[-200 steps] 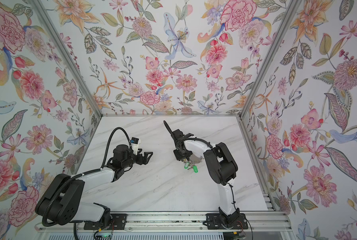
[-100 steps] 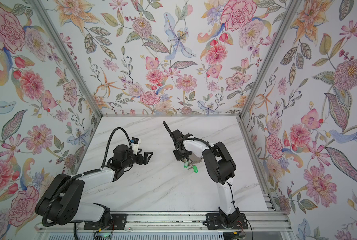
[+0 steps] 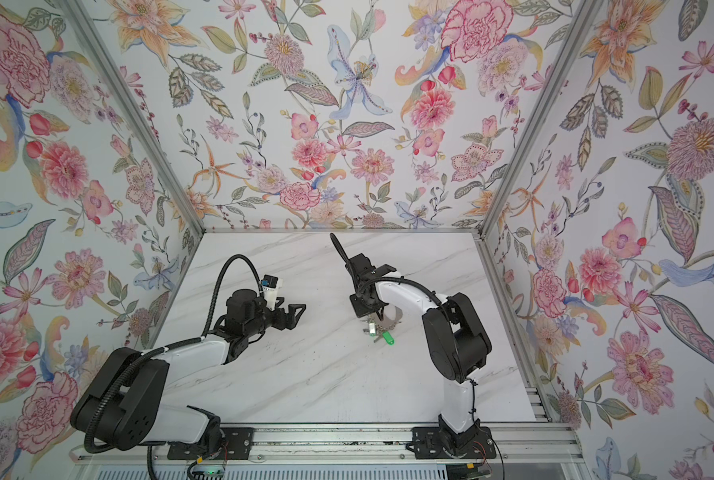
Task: Remove the keys from the keyring
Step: 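Lift the plate by the yellow tag with the right gripper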
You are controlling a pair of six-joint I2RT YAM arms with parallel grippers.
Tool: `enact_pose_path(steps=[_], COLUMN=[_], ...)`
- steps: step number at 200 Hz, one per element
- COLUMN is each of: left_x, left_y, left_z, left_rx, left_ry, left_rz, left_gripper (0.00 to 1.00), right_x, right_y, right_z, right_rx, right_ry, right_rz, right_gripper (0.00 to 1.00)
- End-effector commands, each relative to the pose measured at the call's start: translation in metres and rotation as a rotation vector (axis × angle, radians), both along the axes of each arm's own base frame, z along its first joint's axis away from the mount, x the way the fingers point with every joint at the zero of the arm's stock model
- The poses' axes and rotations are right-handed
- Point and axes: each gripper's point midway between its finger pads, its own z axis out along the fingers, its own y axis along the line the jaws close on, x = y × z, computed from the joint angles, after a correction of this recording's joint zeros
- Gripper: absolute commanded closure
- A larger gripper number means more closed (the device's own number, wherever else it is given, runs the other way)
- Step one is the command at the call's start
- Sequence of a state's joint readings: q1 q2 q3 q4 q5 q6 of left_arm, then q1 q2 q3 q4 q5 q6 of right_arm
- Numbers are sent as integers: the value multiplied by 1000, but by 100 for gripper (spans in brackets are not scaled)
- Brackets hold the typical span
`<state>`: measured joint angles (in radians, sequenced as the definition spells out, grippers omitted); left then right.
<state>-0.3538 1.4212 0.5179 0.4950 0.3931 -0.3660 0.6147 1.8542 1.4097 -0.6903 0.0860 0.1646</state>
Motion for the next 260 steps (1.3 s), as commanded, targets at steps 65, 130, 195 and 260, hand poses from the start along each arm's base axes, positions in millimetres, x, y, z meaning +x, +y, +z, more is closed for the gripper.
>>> enact_pose_path(steps=[65,130,195,260], left_x=[0,0,-3,-5], left_y=[-20,-42,-71,-106], left_z=[14,20,17,9], left_rx=[-60,-83,-106,-87], left_ry=[-24,-36,-25,-15], left_rz=[-66,-113,-176,-256], left_gripper=[11,13,14,15], right_x=[-8,-53,-41,-39], right_y=[12,7,-15,-12], right_z=[71,35,15,33], right_rx=[200,252,264,286], right_ry=[-86,45,20,-20], right_rz=[18,114,6,38], right_gripper=[98,96,96,96])
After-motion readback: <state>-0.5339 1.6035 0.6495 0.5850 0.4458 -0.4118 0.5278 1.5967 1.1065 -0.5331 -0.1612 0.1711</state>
